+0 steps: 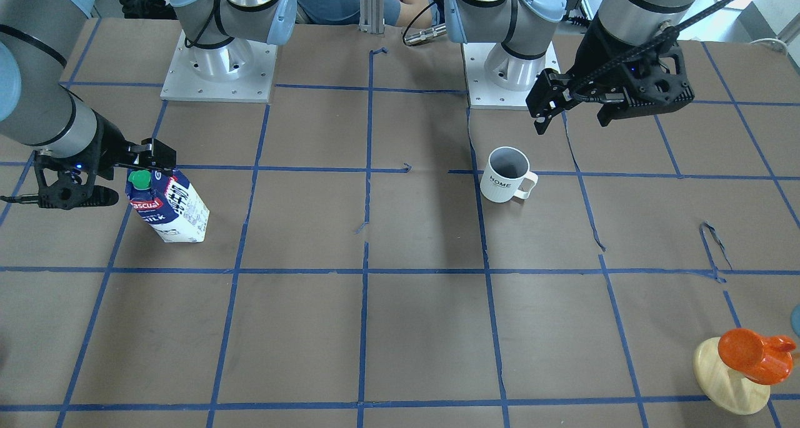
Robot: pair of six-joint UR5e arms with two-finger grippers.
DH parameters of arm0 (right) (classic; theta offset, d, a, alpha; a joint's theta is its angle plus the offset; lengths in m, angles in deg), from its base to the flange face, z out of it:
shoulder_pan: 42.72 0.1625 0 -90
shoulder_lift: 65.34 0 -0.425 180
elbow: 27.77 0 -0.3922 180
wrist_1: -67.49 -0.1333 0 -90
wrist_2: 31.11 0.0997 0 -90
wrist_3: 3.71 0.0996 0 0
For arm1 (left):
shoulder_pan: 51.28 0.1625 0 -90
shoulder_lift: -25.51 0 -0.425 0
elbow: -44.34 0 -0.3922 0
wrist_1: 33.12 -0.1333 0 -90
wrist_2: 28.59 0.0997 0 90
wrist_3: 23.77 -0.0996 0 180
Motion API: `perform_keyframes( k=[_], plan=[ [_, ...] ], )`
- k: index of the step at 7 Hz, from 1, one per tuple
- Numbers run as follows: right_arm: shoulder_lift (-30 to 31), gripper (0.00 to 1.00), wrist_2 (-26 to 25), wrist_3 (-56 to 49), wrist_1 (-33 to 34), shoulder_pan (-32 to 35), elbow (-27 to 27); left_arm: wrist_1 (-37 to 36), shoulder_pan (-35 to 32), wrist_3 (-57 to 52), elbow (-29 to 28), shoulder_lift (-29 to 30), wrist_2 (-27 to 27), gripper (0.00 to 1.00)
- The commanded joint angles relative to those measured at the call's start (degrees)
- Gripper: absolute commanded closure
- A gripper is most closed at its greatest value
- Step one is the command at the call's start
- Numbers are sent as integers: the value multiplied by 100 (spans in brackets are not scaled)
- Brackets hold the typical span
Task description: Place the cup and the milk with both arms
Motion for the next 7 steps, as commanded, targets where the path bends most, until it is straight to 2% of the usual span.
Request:
perform_keyframes(
  k=[1,2,3,5,7],
  plan=[
    [-12,0,1,-28,174,-9,222,-40,-11,28,873,-257,-52,0],
    [-21,0,0,-20,289,-18,232,-83,-29,28,1313,-371,-270,0],
    [-65,0,0,-28,316,-18,232,-597,-64,37,1804,-486,-481,1],
    [-135,7,-8,-28,413,-44,232,-1058,-81,20,2544,-653,-474,1],
    [-144,18,-8,6,378,-44,258,-2265,-343,-224,3641,-584,-431,1]
  ],
)
